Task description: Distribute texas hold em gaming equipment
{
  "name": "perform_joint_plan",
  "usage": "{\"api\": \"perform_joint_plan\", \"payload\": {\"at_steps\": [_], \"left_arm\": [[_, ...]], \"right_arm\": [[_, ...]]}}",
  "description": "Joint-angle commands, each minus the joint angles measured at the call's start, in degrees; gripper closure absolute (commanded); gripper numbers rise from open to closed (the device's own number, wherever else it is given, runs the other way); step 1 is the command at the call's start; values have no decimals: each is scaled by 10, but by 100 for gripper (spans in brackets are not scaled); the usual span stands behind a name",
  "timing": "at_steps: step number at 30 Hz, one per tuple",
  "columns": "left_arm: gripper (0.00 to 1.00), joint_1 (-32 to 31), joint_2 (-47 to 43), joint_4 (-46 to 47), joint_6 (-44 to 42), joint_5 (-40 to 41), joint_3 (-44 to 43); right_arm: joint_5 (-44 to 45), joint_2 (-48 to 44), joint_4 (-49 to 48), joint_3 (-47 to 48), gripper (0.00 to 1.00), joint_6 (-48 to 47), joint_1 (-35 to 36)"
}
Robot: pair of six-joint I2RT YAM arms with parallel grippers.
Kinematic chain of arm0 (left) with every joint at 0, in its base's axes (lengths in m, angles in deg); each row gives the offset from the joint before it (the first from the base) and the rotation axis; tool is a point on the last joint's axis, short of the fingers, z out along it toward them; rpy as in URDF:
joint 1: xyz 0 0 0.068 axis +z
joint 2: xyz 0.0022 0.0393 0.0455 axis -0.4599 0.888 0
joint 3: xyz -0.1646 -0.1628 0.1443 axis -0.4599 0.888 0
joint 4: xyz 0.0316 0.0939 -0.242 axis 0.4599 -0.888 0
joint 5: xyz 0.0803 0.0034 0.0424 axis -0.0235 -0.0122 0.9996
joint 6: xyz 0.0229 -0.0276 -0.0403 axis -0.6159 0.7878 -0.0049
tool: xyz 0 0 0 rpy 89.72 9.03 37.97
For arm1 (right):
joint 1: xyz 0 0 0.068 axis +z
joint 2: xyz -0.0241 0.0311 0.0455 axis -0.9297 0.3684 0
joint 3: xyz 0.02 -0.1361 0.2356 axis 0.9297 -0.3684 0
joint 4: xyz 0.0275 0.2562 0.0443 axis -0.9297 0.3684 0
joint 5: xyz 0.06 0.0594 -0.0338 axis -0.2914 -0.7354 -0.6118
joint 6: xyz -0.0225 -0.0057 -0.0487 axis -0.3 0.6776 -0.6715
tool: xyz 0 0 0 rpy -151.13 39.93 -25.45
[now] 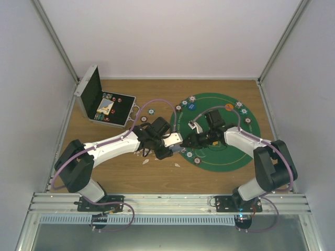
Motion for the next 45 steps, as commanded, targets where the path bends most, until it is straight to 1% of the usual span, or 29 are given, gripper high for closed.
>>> {"api": "perform_joint_plan", "payload": {"at_steps": [1,4,8,10,13,17,21,27,30,33,37,40,42,45], "left_arm": [[43,-3,-19,18,-4,3,-6],[43,-3,-20,18,-4,3,-6],[43,-3,-19,18,-5,4,-6],[43,-3,-18,18,-5,4,-7],[43,-3,-18,18,-5,5,-7],[43,-3,-18,18,-5,6,-7],[43,-3,-19,16,-6,10,-6],[43,-2,-21,16,-12,26,-1],[43,-1,-23,16,-15,38,1],[43,4,-23,16,-15,45,1],[43,13,-16,15,-13,41,-9],[43,15,-17,17,-11,43,-11],[43,17,-20,17,-9,45,-10],[43,19,-22,17,-4,45,-7]], "right_arm": [[-28,-8,-16,-8,70,7,-3],[-35,-2,-23,-10,69,9,-2],[-49,4,-33,-9,75,14,2],[-55,7,-36,-4,79,16,5],[-51,8,-37,-2,91,17,7],[-23,7,-21,1,99,17,6],[6,-5,-3,-2,99,13,-9],[30,-39,32,1,100,-4,-52],[46,-74,50,-4,99,-7,-92],[74,-116,55,-15,100,7,-151],[101,-157,14,-48,99,62,-205],[136,-177,-43,-76,99,153,-208],[158,-197,-107,-108,99,228,-207],[229,-218,-187,-134,99,329,-195]]}}
